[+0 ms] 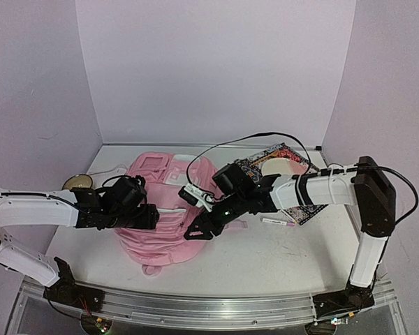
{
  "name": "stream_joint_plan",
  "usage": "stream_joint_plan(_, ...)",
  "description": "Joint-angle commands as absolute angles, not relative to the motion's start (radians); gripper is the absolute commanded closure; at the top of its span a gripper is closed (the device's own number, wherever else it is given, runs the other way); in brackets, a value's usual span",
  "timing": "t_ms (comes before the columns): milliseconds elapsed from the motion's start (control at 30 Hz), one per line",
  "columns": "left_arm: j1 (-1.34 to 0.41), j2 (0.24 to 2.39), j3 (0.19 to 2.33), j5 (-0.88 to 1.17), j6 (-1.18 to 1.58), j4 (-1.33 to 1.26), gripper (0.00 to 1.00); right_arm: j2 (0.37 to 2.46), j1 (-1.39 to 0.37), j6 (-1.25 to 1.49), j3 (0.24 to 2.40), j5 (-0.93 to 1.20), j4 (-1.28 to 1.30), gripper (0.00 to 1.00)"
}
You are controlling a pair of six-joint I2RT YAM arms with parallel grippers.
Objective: Pack the student bag
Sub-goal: Zip the upper front pocket of the student bag, then hold the upper front pocket of the student bag.
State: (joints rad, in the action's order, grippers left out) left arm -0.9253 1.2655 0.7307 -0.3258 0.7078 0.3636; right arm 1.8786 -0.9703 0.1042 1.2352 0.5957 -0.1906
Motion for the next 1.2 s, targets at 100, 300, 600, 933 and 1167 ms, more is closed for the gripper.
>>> stream_joint_plan(100, -0.934, 1.227, 0.733, -0.221, 0.736, 0.316, 0.34, 1.779, -0.973, 0.235, 1.202, 0.353, -0.243, 0.48)
stream_joint_plan(300, -1.023, 1.179, 0.745, -0.262, 0.803, 0.318, 0.34, 1.741, -0.973, 0.496, 1.162, 0.283, -0.333, 0.45)
stream_joint_plan(600, -1.123, 1.203, 0.745, -0.316, 0.888, 0.321, 0.37, 1.779, -0.974, 0.800, 1.181, 0.229, -0.342, 0.45)
stream_joint_plan(933, -1.165, 1.284, 0.796, -0.329, 0.878, 0.313, 0.39, 1.913, -0.973, 0.884, 1.292, 0.275, -0.375, 0.50)
stream_joint_plan(1167, -1.182, 1.358, 0.838, -0.334, 0.857, 0.285, 0.43, 1.954, -0.973, 0.909, 1.326, 0.284, -0.402, 0.54)
